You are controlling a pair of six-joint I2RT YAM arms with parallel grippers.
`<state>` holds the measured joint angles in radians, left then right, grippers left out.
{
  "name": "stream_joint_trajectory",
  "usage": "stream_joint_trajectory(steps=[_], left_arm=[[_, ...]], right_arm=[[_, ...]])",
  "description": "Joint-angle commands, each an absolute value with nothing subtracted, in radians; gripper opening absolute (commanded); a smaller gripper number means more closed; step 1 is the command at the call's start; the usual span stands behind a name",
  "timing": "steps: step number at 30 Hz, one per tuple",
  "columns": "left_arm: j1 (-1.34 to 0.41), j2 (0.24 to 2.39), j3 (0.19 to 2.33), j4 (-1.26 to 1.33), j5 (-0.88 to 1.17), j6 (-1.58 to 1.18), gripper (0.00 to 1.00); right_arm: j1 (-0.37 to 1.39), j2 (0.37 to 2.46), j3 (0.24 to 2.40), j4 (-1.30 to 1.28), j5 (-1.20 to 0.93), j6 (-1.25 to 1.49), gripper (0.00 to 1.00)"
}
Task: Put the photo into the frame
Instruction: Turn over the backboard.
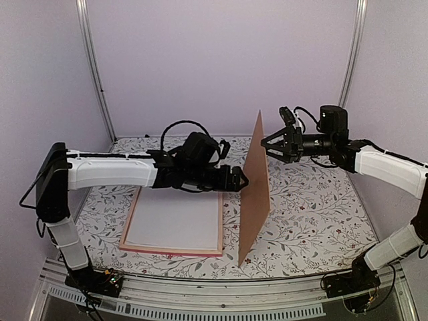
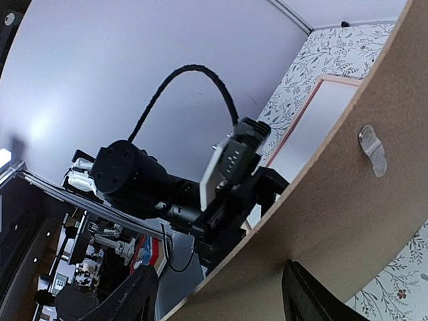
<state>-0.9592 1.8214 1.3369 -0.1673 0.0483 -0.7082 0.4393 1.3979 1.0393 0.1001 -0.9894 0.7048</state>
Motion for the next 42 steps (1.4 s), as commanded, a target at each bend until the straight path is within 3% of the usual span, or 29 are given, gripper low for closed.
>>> stream_joint_trajectory(steps=[1, 42], left_arm=[[-0.914, 1.726, 1.314, -0.144, 0.059, -0.704, 0.91], [-0.895, 1.627, 1.457, -0.121, 0.231, -0.720, 1.00]], right_arm=[[0.452, 1.424, 1.087, 0.096, -1.006, 0.716, 0.67], [0.512, 1.557, 1.195, 0.180, -1.041, 0.770, 0.76]])
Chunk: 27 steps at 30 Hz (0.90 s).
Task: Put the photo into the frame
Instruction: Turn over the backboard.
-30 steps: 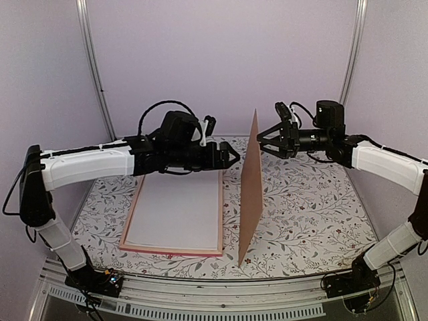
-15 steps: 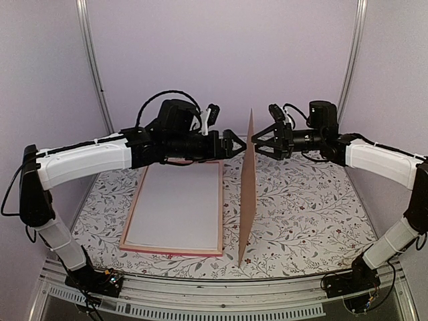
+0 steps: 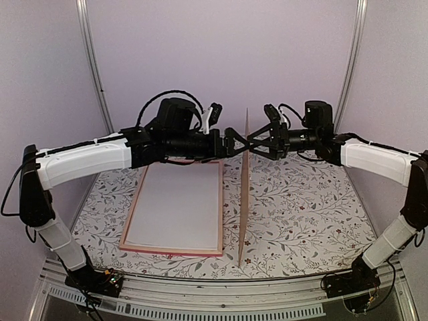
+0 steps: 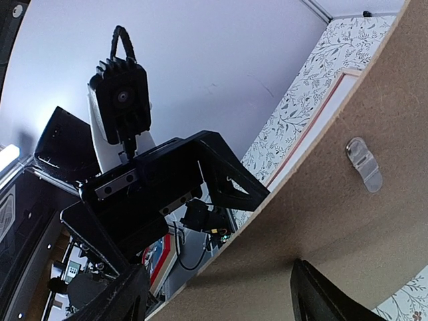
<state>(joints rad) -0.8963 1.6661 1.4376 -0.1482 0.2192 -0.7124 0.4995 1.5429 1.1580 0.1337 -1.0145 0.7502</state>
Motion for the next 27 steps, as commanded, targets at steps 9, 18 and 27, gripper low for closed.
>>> stream_joint_trajectory(steps=[9, 18, 27], left_arm=[[-0.900, 1.631, 1.459, -0.120, 0.235, -0.718, 1.00], [-0.902, 1.632, 1.456, -0.141, 0.225, -0.710, 1.00], [-0.900, 1.556, 1.416, -0.248, 0.065, -0.668, 0.96]], right_arm=[[0.514, 1.568, 1.205, 0.204, -1.053, 0.793, 0.82], [0.514, 1.572, 1.216, 0.204, -1.058, 0.795, 0.86], [0.494, 1.572, 1.198, 0.176, -1.050, 0.774, 0.87]])
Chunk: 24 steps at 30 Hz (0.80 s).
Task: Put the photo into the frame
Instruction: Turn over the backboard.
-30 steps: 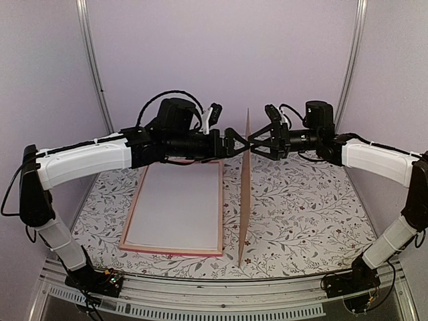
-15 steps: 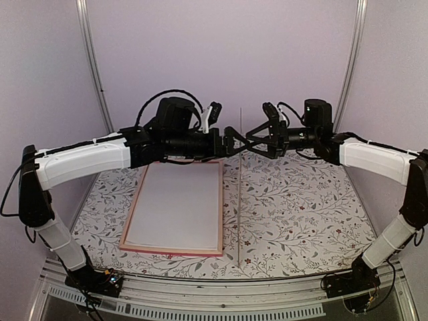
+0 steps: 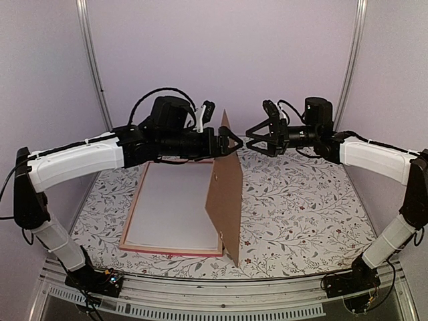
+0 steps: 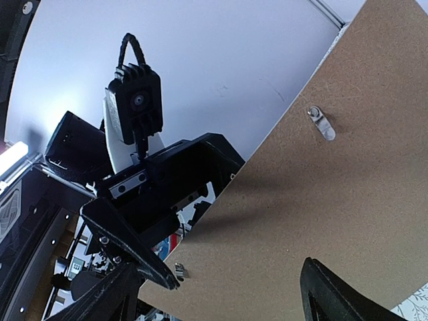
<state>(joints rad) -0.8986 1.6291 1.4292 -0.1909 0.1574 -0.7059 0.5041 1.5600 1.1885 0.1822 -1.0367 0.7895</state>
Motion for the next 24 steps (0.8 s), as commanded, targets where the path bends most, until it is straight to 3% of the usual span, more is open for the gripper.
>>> stream_joint_trajectory(steps=[1, 16, 24], left_arm=[[-0.898, 1.553, 1.416, -0.266, 0.053, -0.661, 0.95], [-0.867, 1.527, 1.307, -0.307, -0.024, -0.644, 0.64], [-0.852, 1.501, 1.270, -0.321, -0.047, -0.642, 0.61]], right_arm=[[0.488, 1.572, 1.195, 0.173, -1.049, 0.769, 0.87], [0.442, 1.566, 1.101, 0.169, -1.043, 0.743, 0.87], [0.425, 1.566, 1.074, 0.169, -1.043, 0.732, 0.87]])
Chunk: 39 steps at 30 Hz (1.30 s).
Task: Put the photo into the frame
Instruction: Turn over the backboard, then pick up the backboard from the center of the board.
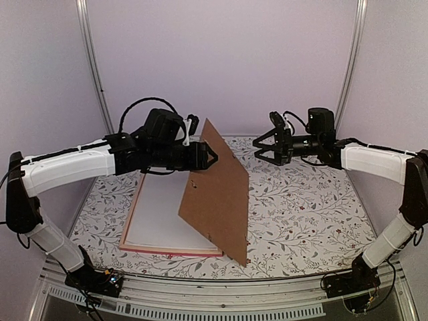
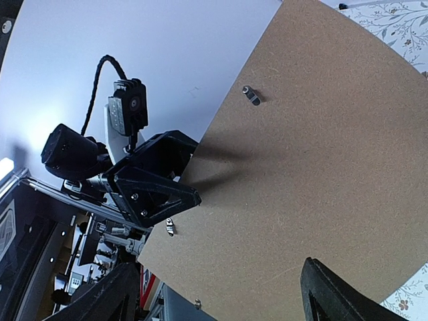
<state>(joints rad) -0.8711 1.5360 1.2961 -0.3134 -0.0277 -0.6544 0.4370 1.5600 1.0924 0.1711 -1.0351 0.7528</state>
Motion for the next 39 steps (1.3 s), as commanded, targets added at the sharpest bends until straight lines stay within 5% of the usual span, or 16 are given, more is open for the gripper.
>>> stream_joint_trajectory(steps=[1, 23, 39], left_arm=[[-0.848, 1.498, 1.266, -0.325, -0.049, -0.641, 0.60], [-0.774, 1.481, 1.168, -0.264, 0.051, -0.655, 0.38], [-0.752, 1.503, 1.130, -0.194, 0.114, -0.672, 0.08]], right_arm=[[0.425, 1.568, 1.071, 0.169, -1.043, 0.730, 0.87], [0.416, 1.628, 1.060, 0.172, -1.042, 0.718, 0.87], [0.397, 1.606, 1.023, 0.173, -1.037, 0.709, 0.87]])
